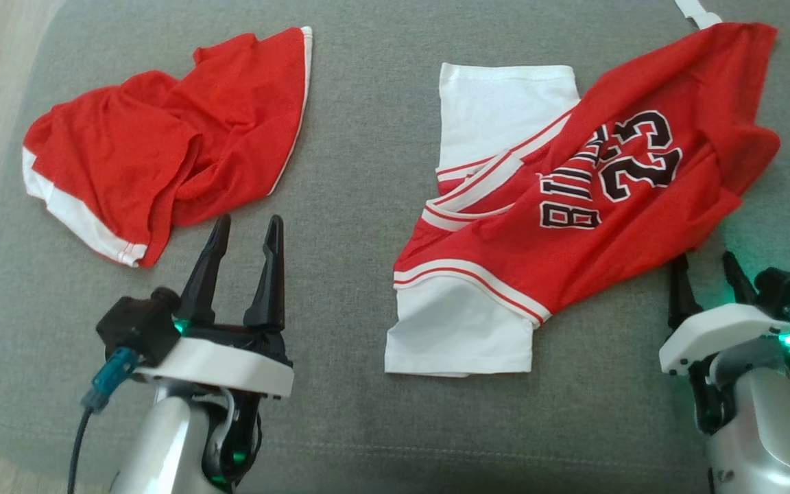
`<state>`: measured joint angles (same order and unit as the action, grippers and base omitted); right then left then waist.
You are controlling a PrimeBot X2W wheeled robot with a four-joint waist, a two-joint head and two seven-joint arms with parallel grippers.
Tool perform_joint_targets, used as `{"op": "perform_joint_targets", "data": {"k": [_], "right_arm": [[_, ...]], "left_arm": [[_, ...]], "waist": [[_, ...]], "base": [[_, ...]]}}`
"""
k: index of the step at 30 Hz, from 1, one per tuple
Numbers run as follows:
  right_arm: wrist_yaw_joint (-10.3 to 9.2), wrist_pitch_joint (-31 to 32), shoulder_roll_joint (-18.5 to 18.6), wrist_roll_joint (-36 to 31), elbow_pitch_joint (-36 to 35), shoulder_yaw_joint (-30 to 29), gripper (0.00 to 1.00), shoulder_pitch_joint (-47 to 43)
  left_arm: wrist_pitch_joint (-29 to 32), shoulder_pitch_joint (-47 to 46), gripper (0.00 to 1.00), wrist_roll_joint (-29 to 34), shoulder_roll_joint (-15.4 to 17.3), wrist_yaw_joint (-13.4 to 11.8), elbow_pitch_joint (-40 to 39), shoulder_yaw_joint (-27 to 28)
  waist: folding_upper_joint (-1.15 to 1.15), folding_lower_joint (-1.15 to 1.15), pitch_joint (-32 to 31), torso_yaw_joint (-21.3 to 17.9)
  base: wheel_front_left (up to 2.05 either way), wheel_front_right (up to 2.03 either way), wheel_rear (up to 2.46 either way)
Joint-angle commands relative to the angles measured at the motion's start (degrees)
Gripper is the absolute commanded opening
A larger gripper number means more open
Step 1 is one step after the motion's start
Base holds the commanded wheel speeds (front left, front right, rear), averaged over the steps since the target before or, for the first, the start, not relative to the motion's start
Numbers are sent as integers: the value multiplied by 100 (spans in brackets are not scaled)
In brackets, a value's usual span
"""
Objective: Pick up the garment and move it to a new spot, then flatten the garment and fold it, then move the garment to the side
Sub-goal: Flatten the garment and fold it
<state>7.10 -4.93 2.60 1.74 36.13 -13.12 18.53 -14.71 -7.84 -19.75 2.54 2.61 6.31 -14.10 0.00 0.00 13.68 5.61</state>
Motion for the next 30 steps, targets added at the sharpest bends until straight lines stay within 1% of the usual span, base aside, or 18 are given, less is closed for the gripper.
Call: {"op": "perform_joint_targets", "data": {"k": [1, 8, 9, 10, 13, 15, 21, 26, 30], "right_arm": [[39, 6, 28, 46, -43, 134, 100, 268], [39, -94, 28, -40, 330, 79, 100, 520], [39, -107, 28, -74, 371, 72, 52, 553], [39, -116, 28, -135, 410, 59, 0, 580], [39, -155, 28, -308, 494, -63, 0, 628], [39, -215, 28, -542, 470, -328, 0, 628], [39, -189, 34, -1029, 97, -732, 0, 408], [39, 61, 166, -1265, -295, -792, 0, 133], [39, 473, 434, -1264, -701, -699, 0, -162]], "left_arm": [[-29, -219, 100, -4, 33, 20, -148, 163], [-29, -256, 100, 5, 33, 23, -149, 207], [-29, -261, 100, 7, 33, 23, -150, 213], [-29, -264, 100, 9, 33, 23, -150, 218], [-29, -266, 100, 11, 33, 13, -141, 226], [-29, -247, 100, 9, 33, -1, -133, 246], [-29, -182, 100, -21, 33, -19, -131, 268], [-29, -119, 100, -66, 33, -54, -146, 224], [-29, -76, 100, -106, 33, -96, -174, 187]], "waist": [[0, 0, 16, 31], [0, 0, 88, 88], [0, 0, 98, 88], [0, 0, 103, 87], [0, 0, 100, 72], [0, 0, 47, 26], [0, 0, -160, -124], [0, 0, -319, -229], [0, 0, -417, -298]], "base": [[0, 0, 0], [0, 0, 0], [0, 0, 0], [0, 0, 0], [0, 0, 0], [0, 0, 0], [0, 0, 0], [0, 0, 0], [0, 0, 0]]}}
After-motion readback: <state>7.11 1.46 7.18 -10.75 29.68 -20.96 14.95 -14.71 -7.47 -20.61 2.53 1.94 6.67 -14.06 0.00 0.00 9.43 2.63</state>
